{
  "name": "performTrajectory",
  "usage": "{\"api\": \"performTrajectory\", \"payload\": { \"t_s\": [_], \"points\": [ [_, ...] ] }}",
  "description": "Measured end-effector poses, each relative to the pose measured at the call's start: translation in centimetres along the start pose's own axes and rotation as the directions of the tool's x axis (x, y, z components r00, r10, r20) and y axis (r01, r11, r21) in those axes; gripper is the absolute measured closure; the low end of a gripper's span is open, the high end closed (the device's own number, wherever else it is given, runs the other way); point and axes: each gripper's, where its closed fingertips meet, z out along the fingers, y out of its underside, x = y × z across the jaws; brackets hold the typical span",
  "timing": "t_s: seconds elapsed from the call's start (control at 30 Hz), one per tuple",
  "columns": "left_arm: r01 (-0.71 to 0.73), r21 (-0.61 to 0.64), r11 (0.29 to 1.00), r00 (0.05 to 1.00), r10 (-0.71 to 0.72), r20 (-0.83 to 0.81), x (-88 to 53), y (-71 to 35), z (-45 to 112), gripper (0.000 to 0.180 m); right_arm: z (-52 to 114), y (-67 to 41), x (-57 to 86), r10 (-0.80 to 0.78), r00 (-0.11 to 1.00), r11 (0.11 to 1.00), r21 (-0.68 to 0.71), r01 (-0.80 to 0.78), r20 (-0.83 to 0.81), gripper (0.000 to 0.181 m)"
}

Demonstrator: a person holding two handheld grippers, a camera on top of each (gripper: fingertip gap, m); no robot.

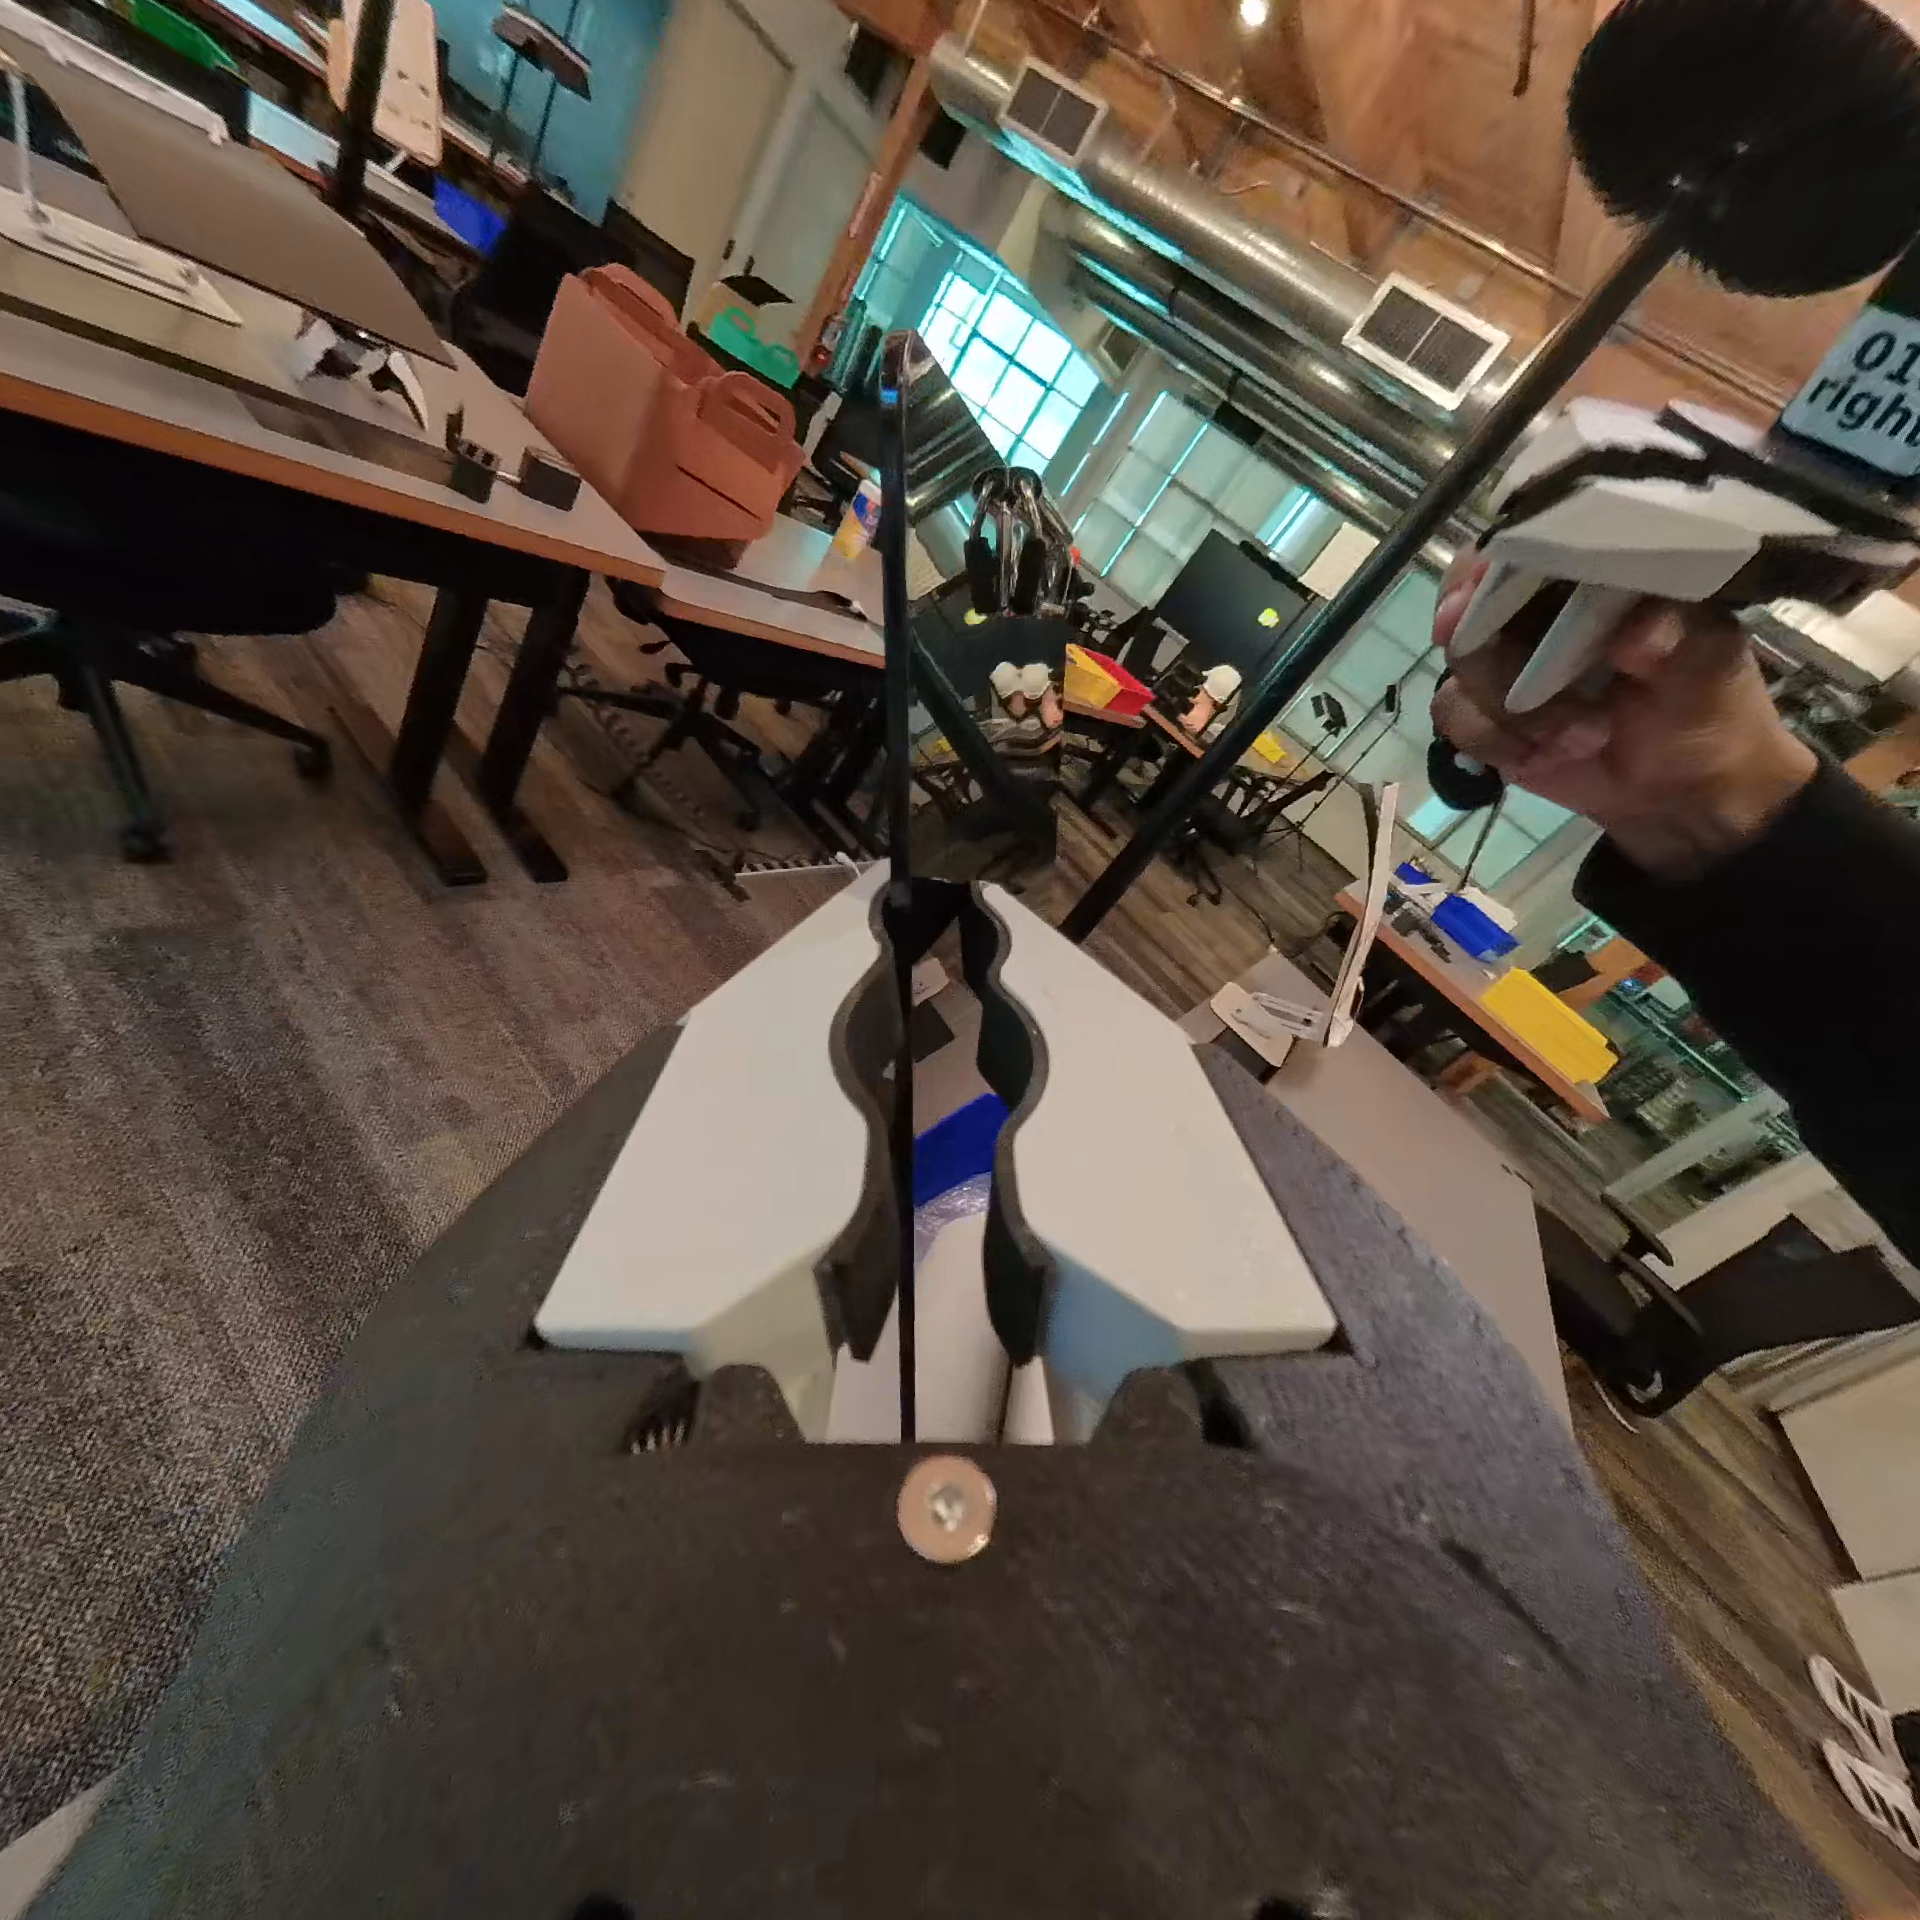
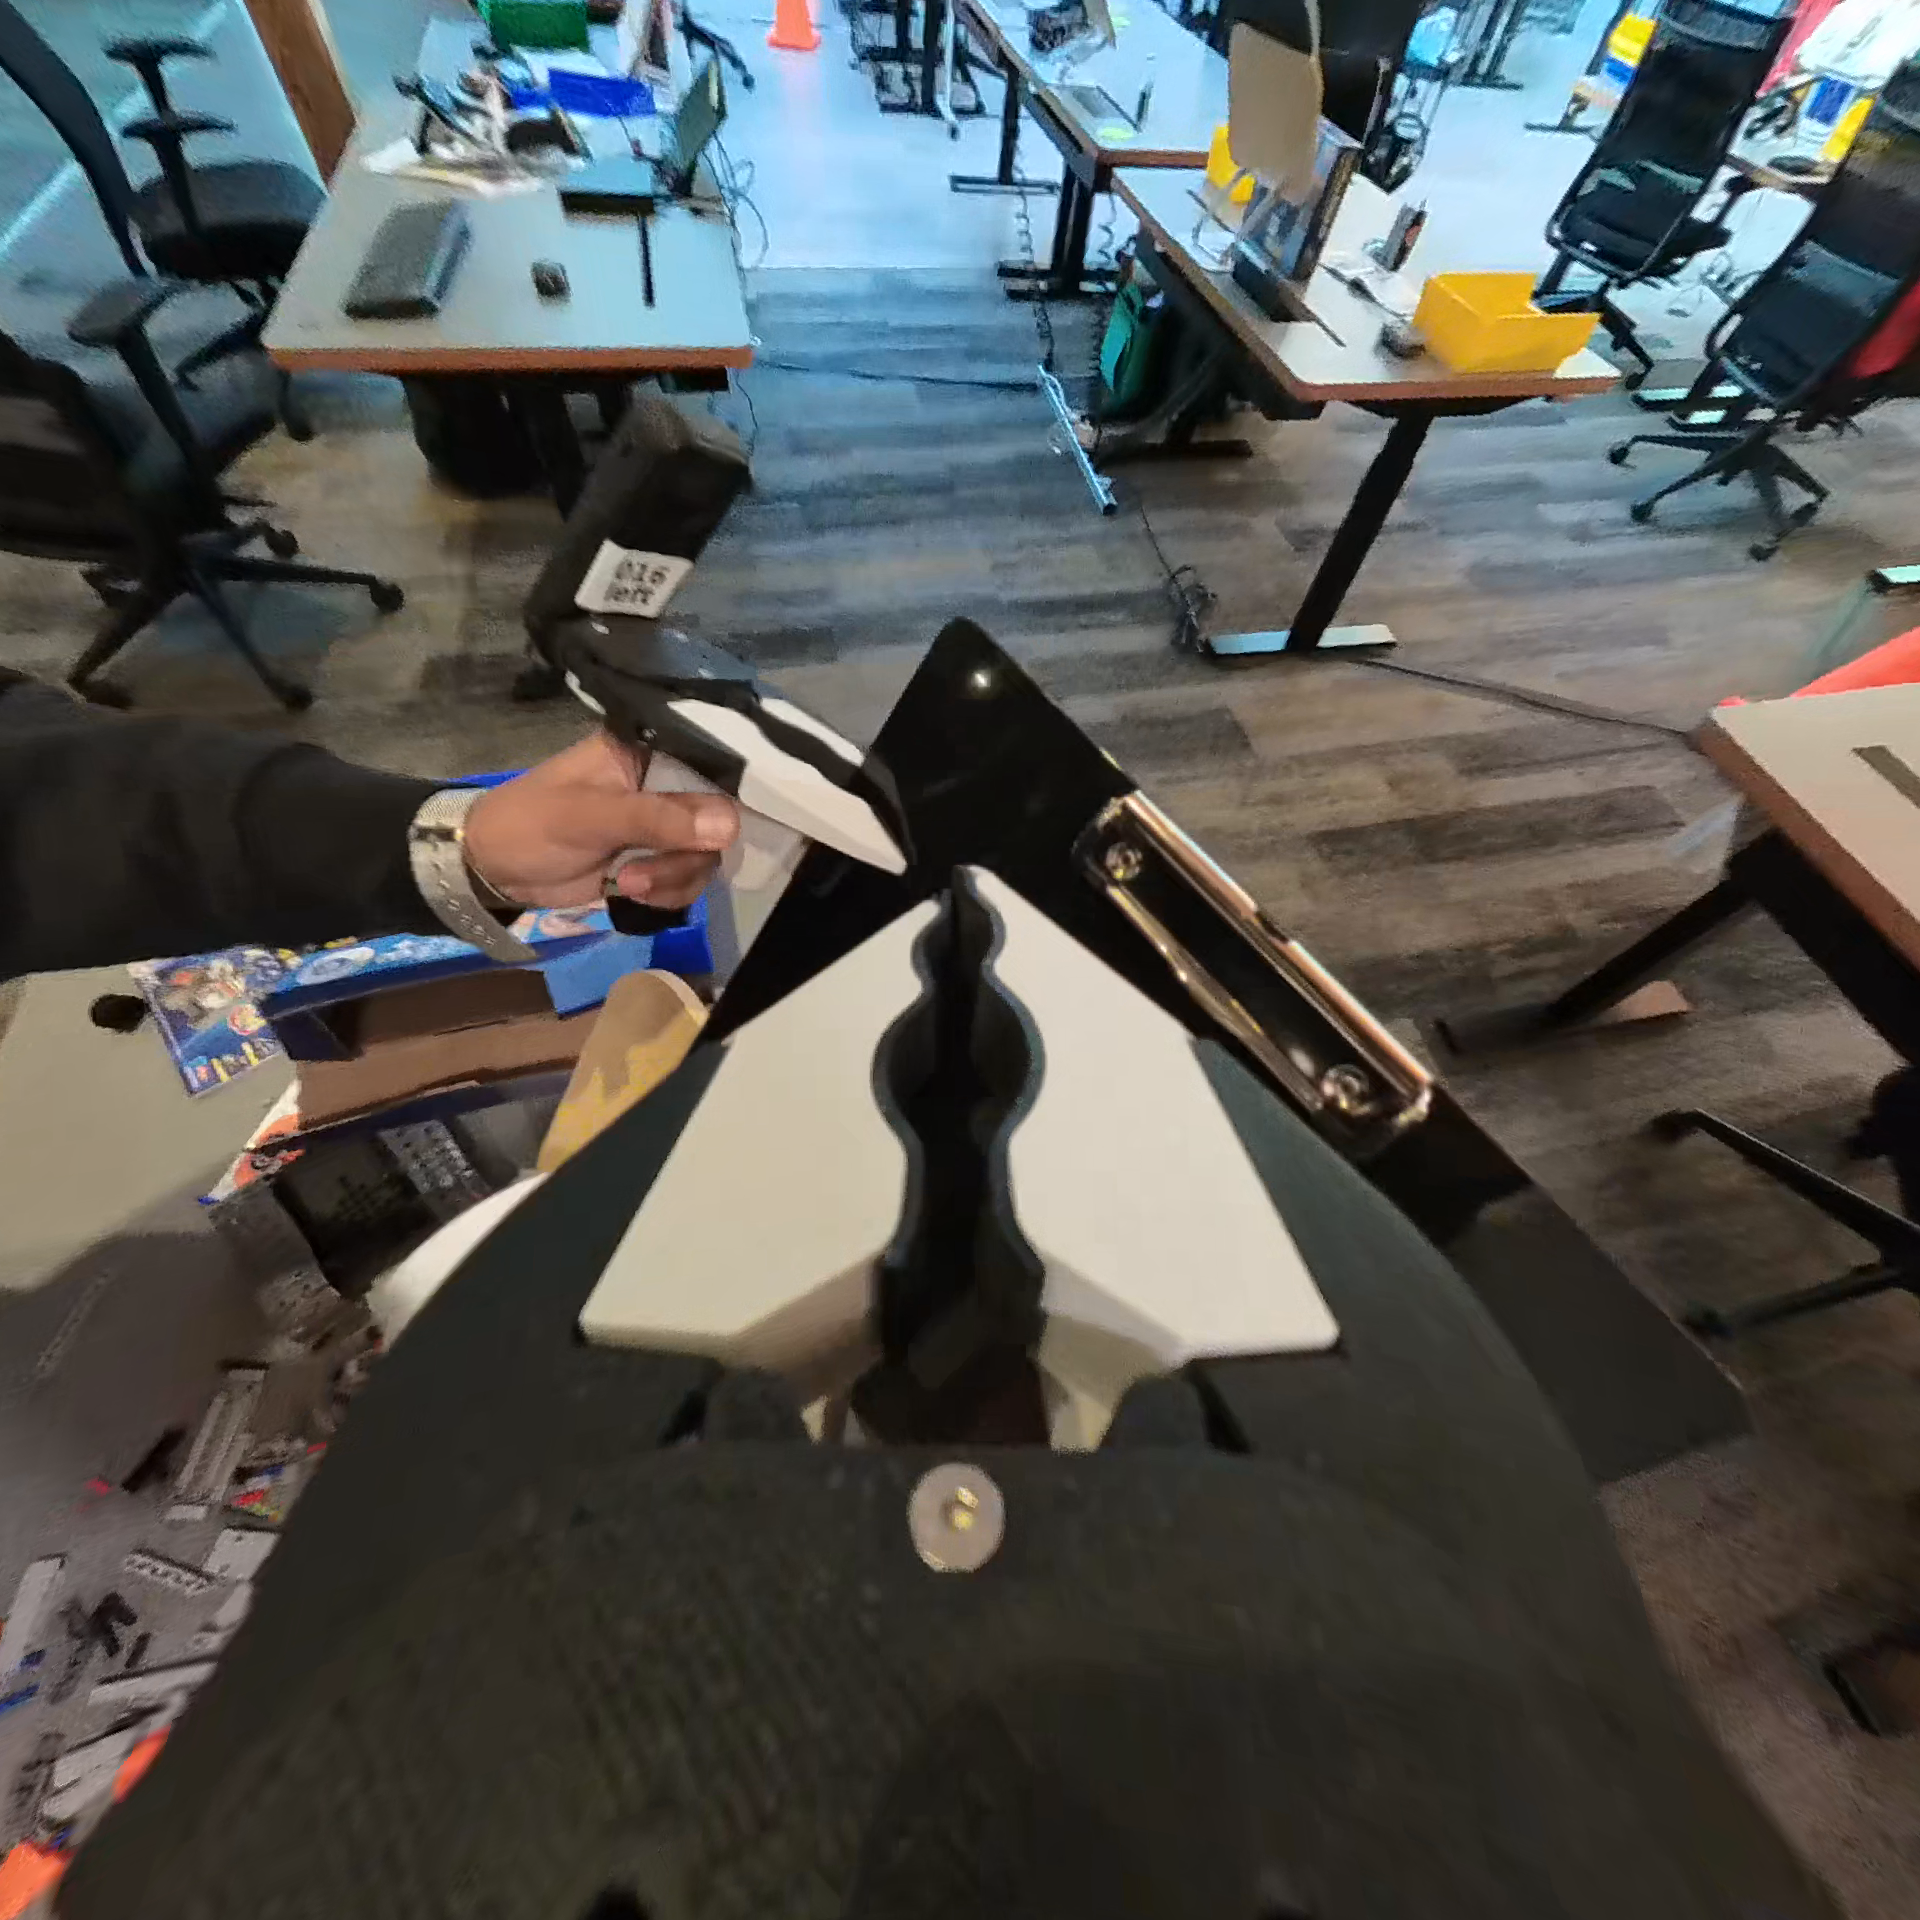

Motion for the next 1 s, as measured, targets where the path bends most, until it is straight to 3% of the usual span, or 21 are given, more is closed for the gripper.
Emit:
{"api": "performTrajectory", "payload": {
  "t_s": [0.2, 0.27, 0.33, 0.4, 0.53, 0.67, 0.8, 0.9, 1.0],
  "points": [
    [0.021, -0.012, 1.000, 1.000, -0.020, 0.004, -0.1, 0.3, -0.7, 0.174, -0.9, 2.7, -3.4, -0.019, 0.996, 1.000, -0.011, 0.018, -0.084, 0.181],
    [0.015, -0.028, 1.000, 1.000, -0.015, 0.000, 0.0, 0.4, -1.5, 0.162, -1.8, 4.0, -5.9, -0.020, 0.992, 1.000, -0.008, 0.019, -0.124, 0.181],
    [-0.026, -0.022, 0.999, 0.999, 0.027, 0.033, 0.3, 0.0, -3.4, 0.142, -2.3, 5.8, -9.6, -0.043, 0.983, 0.999, -0.004, 0.042, -0.178, 0.181],
    [-0.095, -0.010, 0.995, 0.993, 0.096, 0.068, 1.9, -0.3, -6.7, 0.134, -2.4, 7.0, -14.3, -0.027, 0.980, 0.997, 0.063, 0.041, -0.198, 0.173],
    [-0.256, -0.075, 0.964, 0.954, 0.264, 0.144, 7.6, 2.4, -16.1, 0.132, -0.7, 11.0, -24.3, -0.006, 0.980, 0.991, 0.132, 0.033, -0.197, 0.164],
    [-0.262, -0.200, 0.944, 0.905, 0.313, 0.289, 12.0, 9.8, -26.8, 0.132, 3.1, 16.3, -33.3, 0.117, 0.981, 0.985, 0.148, -0.094, -0.156, 0.160],
    [-0.090, -0.238, 0.967, 0.874, 0.192, 0.447, 14.0, 18.3, -37.1, 0.132, 6.2, 17.6, -41.9, 0.356, 0.934, 0.924, 0.150, -0.351, -0.010, 0.150],
    [0.043, -0.151, 0.988, 0.860, 0.040, 0.510, 14.7, 21.3, -43.6, 0.133, 7.8, 15.4, -46.7, 0.502, 0.862, 0.837, 0.211, -0.505, 0.073, 0.150],
    [0.087, -0.049, 0.995, 0.867, -0.051, 0.496, 14.8, 20.8, -49.9, 0.132, 10.4, 12.5, -50.7, 0.603, 0.779, 0.735, 0.258, -0.627, 0.173, 0.149]
  ]
}}
